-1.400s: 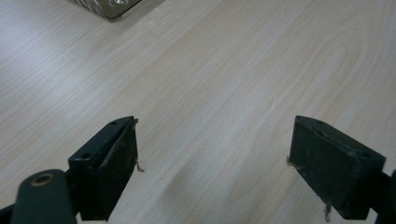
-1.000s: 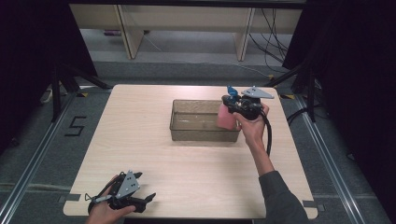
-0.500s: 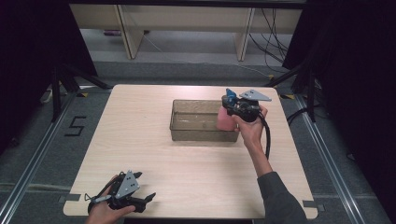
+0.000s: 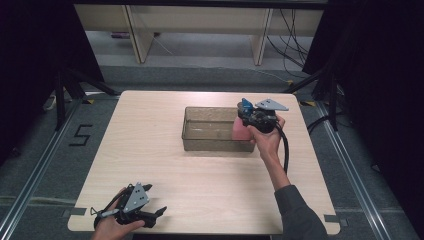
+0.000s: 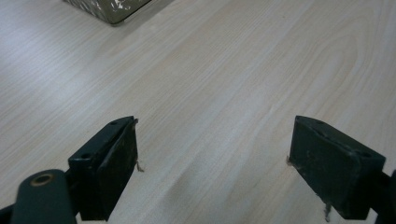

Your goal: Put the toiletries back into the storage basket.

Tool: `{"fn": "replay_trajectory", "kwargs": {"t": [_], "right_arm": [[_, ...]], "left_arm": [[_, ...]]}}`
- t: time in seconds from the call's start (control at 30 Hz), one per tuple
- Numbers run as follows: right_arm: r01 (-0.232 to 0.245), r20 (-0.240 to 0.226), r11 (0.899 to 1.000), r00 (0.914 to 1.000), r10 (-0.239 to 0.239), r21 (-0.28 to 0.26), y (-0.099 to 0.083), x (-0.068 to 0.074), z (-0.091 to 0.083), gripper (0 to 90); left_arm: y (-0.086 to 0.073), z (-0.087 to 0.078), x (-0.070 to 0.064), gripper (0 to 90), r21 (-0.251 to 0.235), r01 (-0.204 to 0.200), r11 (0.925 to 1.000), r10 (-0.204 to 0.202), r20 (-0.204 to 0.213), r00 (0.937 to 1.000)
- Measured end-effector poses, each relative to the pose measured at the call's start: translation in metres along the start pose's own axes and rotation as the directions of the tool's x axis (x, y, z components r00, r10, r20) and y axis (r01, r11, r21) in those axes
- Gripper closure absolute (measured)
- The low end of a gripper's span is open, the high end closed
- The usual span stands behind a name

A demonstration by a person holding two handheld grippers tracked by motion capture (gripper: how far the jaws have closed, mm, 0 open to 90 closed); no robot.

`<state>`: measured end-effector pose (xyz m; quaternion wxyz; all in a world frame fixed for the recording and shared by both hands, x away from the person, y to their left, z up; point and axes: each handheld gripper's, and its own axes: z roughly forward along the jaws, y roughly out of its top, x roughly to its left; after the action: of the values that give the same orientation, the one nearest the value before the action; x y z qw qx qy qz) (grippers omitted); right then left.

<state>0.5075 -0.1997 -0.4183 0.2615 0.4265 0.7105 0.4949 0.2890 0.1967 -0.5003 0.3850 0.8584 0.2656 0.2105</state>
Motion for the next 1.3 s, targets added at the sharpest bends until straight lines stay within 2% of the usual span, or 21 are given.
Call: {"fn": "replay_trajectory", "kwargs": {"t": [0.03, 0.1, 0.13, 0.17, 0.2, 0.43, 0.47, 0.5, 0.53, 0.57, 0.6, 0.63, 0.77, 0.83, 0.93, 1.0, 1.03, 1.07, 1.13, 1.17, 1.3], "right_arm": [[0.022, -0.005, 1.0, 0.9997, -0.022, -0.013, -0.001, -0.002, 0.002, 54.3], [0.003, 0.007, 1.0, 1.0, -0.003, -0.003, -0.002, -0.001, 0.001, 54.3], [0.036, 0.012, 0.999, 0.9993, -0.036, -0.006, -0.003, -0.003, 0.001, 54.3], [0.035, 0.011, 0.999, 0.9993, -0.034, -0.005, -0.003, -0.004, 0.001, 54.4], [0.007, 0.005, 1.0, 1.0, -0.007, 0.004, -0.004, -0.002, 0.0, 54.4], [0.0, 0.013, 1.0, 0.9999, 0.0, 0.003, -0.008, -0.002, 0.0, 54.5], [0.014, 0.008, 1.0, 0.9999, -0.014, 0.0, -0.008, -0.003, 0.001, 54.5], [0.004, 0.02, 1.0, 0.9998, -0.004, -0.006, -0.009, -0.002, 0.0, 54.6], [-0.007, 0.005, 1.0, 1.0, 0.007, 0.0, -0.009, -0.002, -0.001, 54.8], [-0.007, 0.007, 1.0, 1.0, 0.007, -0.001, -0.009, -0.002, -0.001, 57.5], [-0.021, -0.019, 0.999, 0.9996, 0.02, -0.029, -0.008, -0.002, -0.005, 72.0], [0.014, 0.019, 1.0, 0.9997, -0.014, -0.014, -0.006, 0.0, -0.007, 72.2], [0.059, -0.005, 0.998, 0.9982, -0.059, -0.02, -0.005, 0.0, -0.008, 72.2], [0.072, 0.003, 0.997, 0.9974, -0.072, -0.014, -0.005, 0.001, -0.009, 72.1], [0.042, 0.003, 0.999, 0.9991, -0.042, -0.004, -0.005, -0.002, -0.01, 71.4], [-0.008, -0.01, 1.0, 0.9999, 0.008, -0.009, -0.008, -0.002, -0.011, 69.8], [-0.001, -0.026, 1.0, 0.9997, 0.001, -0.013, -0.008, -0.004, -0.012, 67.9], [-0.004, -0.028, 1.0, 0.9996, 0.004, -0.013, -0.008, -0.004, -0.012, 64.2], [-0.041, -0.032, 0.999, 0.9987, 0.041, -0.013, -0.007, -0.003, -0.012, 55.5], [-0.071, -0.033, 0.997, 0.9969, 0.072, 0.007, -0.007, 0.0, -0.011, 48.7], [-0.076, -0.04, 0.997, 0.9962, 0.077, 0.032, -0.01, -0.002, -0.007, 36.1]], "left_arm": [[0.0, 0.0, 0.0, 15.0, -0.001, 0.001, 1.0, -0.001, 0.0, 1.0], [0.0, 0.0, 0.0, 15.0, -0.002, 0.0, 1.0, 0.0, 0.0, 1.0], [0.0, 0.0, 0.001, 15.0, -0.001, -0.001, 1.0, 0.001, -0.002, 1.0], [0.0, 0.0, 0.0, 15.0, -0.008, 0.001, 1.0, -0.001, -0.011, 0.9999], [0.0, 0.0, 0.0, 15.0, -0.008, 0.002, 1.0, -0.002, -0.012, 0.9999], [0.0, -0.001, 0.0, 14.9, -0.011, 0.001, 0.9999, -0.002, -0.008, 1.0], [0.0, -0.001, 0.0, 15.0, -0.014, 0.004, 0.9999, -0.004, -0.007, 1.0], [0.0, -0.001, 0.001, 15.0, -0.012, 0.002, 0.9999, -0.002, -0.006, 1.0], [0.0, -0.001, 0.001, 15.0, -0.013, 0.002, 0.9999, -0.002, -0.003, 1.0], [0.0, -0.001, 0.001, 15.0, -0.013, 0.001, 0.9999, -0.001, -0.007, 1.0], [0.0, -0.001, 0.001, 15.0, -0.013, 0.001, 0.9999, -0.001, -0.007, 1.0], [0.0, -0.001, 0.001, 15.0, -0.013, 0.0, 0.9999, 0.0, -0.006, 1.0], [-0.001, 0.001, 0.0, 15.0, -0.01, 0.0, 0.9999, 0.0, -0.007, 1.0], [0.0, 0.0, 0.0, 15.0, 0.0, -0.004, 1.0, 0.004, -0.006, 1.0], [-0.001, 0.0, 0.0, 15.0, -0.001, -0.002, 1.0, 0.002, -0.009, 1.0], [-0.001, 0.001, 0.0, 15.0, 0.002, -0.004, 1.0, 0.004, -0.001, 1.0], [-0.001, 0.001, -0.001, 14.9, -0.003, 0.001, 1.0, -0.001, -0.002, 1.0], [-0.001, 0.002, -0.001, 15.0, -0.006, 0.009, 0.9999, -0.009, 0.005, 0.9999], [-0.001, 0.002, -0.002, 15.0, -0.007, 0.014, 0.9999, -0.014, 0.006, 0.9999], [-0.001, 0.001, -0.001, 15.0, -0.004, 0.004, 1.0, -0.004, 0.0, 1.0], [-0.001, 0.001, 0.0, 15.0, 0.002, -0.006, 1.0, 0.006, -0.004, 1.0]]}}
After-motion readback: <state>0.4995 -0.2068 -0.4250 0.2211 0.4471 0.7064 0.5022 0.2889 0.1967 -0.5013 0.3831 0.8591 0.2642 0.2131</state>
